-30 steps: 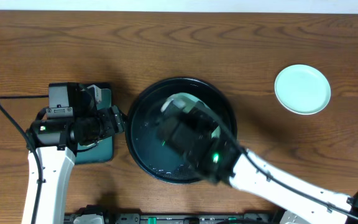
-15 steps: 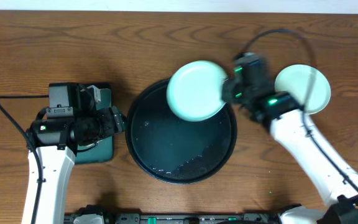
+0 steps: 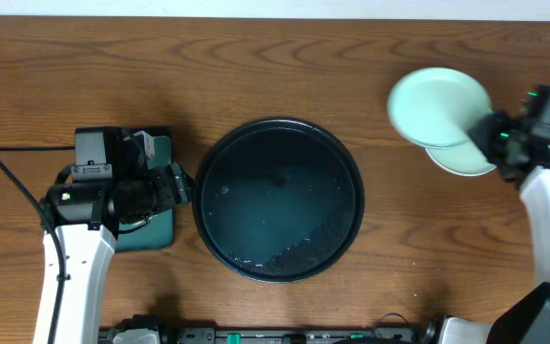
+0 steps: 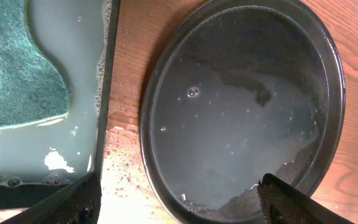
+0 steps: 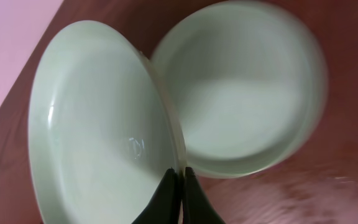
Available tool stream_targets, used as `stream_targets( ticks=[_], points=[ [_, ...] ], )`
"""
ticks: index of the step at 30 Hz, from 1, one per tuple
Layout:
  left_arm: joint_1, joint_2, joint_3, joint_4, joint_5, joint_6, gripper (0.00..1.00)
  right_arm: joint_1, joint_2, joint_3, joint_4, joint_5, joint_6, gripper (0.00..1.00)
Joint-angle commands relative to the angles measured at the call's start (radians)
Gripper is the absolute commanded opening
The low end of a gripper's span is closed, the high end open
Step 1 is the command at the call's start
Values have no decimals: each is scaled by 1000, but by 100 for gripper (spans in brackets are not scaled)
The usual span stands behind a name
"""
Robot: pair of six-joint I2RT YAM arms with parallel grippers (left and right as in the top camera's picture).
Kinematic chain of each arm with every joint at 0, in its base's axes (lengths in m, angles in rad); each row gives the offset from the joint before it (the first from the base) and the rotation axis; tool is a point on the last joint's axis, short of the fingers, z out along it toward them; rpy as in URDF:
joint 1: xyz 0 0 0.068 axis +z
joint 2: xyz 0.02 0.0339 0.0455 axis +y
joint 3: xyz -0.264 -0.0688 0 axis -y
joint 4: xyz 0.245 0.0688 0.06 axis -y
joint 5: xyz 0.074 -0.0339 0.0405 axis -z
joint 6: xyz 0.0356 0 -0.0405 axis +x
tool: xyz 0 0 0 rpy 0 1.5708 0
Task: Clean dirty plates on tray and stack at the side
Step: 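Carry the pale green plate right and stack it on the plate pile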
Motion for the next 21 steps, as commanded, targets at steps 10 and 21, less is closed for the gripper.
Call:
stream_targets(
  ticks=[10, 21],
  points=[
    [-4, 6, 18, -3, -13, 17, 81, -176, 243, -1, 13, -10, -8, 1],
    [-4, 6, 18, -3, -13, 17, 81, -175, 265, 11, 80, -230, -122, 55]
  ],
)
